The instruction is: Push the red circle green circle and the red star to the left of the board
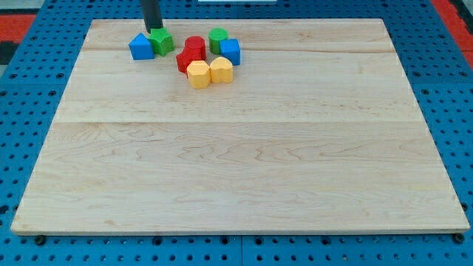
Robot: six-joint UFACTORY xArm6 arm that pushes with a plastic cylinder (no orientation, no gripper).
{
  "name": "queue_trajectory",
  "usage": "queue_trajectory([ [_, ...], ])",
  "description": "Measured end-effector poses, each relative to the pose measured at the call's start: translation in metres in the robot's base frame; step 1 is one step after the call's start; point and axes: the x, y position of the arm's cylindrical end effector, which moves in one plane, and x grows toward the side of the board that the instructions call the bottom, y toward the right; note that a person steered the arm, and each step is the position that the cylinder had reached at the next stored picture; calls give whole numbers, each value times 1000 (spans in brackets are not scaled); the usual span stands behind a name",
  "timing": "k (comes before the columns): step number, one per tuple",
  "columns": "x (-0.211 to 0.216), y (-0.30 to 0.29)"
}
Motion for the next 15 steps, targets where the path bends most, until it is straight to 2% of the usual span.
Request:
queue_trajectory([
  [1,-23,92],
  [2,-2,166],
  [3,32,192],
  [4,52,149],
  [5,54,69],
  [7,54,-7],
  [9,54,139],
  [10,17,146],
  [11,-13,138],
  [12,-4,89],
  [14,40,14],
  [15,37,45],
])
